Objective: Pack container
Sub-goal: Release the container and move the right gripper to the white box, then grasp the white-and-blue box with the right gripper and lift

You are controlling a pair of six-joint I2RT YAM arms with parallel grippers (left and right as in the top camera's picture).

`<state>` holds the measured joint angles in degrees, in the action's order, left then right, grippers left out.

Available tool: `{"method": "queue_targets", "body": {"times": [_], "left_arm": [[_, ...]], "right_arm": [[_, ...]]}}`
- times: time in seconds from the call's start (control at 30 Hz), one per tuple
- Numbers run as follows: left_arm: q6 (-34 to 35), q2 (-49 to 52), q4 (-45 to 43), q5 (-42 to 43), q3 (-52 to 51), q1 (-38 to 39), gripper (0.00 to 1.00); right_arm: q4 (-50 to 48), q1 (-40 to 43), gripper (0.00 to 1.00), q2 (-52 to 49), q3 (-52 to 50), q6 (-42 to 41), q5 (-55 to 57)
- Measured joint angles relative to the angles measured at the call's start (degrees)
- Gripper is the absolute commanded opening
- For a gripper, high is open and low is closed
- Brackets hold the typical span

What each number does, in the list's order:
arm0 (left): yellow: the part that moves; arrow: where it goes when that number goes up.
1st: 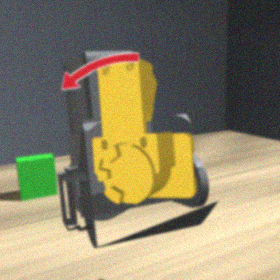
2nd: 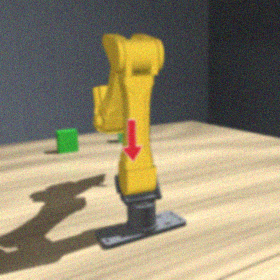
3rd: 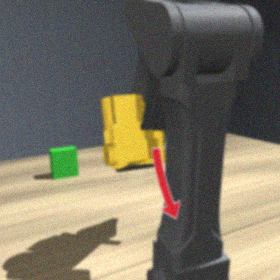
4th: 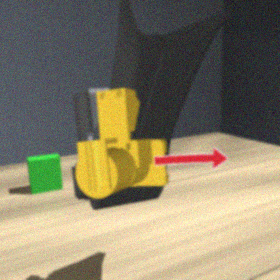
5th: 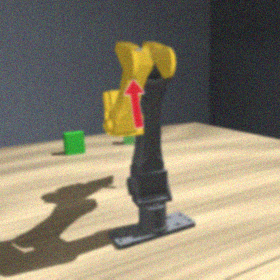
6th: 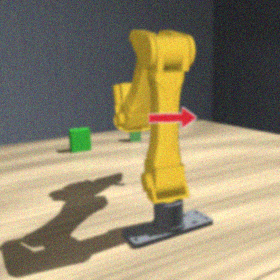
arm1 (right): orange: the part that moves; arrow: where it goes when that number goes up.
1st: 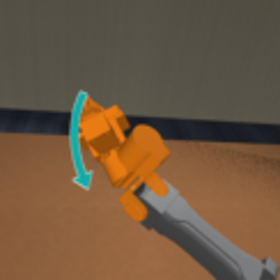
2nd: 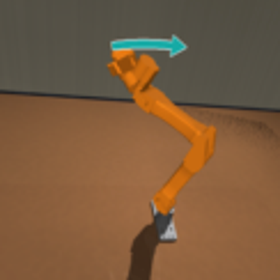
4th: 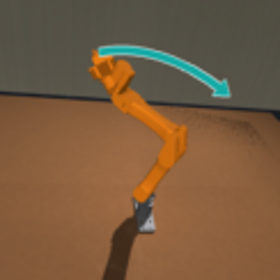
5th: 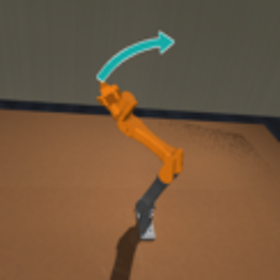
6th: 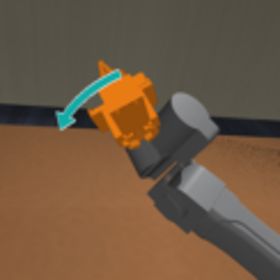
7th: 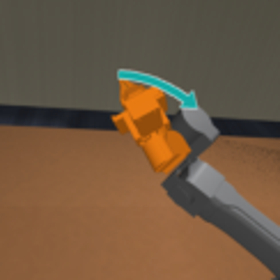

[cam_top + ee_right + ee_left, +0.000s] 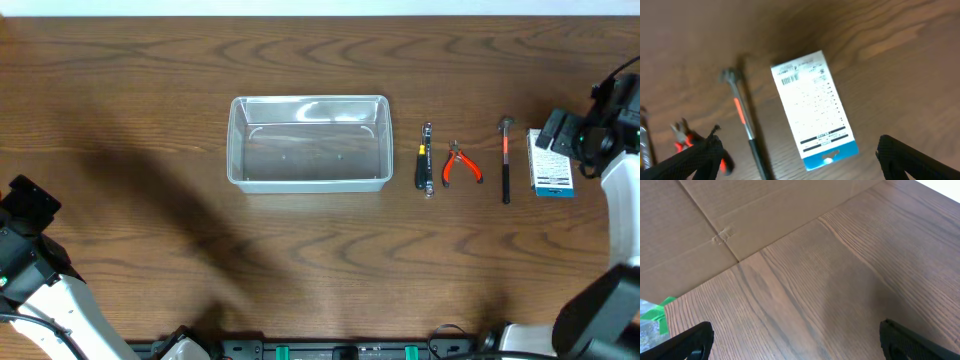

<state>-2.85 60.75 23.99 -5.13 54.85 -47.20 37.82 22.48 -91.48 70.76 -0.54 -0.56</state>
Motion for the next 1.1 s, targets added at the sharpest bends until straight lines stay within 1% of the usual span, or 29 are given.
{"method": "queue_targets", "body": {"times": [0.2, 0.37, 0.8, 1.1], "left_arm": [[0.0, 0.0, 0.0, 0.0, 0.0, 0.0, 0.98], [0.0, 0.0, 0.0, 0.0, 0.0, 0.0, 0.98], [0.0, 0.0, 0.0, 0.0, 0.0, 0.0, 0.98], [0.0, 0.0, 0.0, 0.0, 0.0, 0.0, 0.98]], "right_arm": [[-0.5, 3.0, 0.99, -6.8, 0.0, 10.6, -3.7], [-2.6, 4.7, 0.99, -11.7, -0.1, 14.7, -3.8], [-3.9, 6.1, 0.99, -21.2, -0.1, 16.3, -3.8], [-7.5, 6.1, 0.99, -22.1, 0.0, 16.2, -4.2]]}}
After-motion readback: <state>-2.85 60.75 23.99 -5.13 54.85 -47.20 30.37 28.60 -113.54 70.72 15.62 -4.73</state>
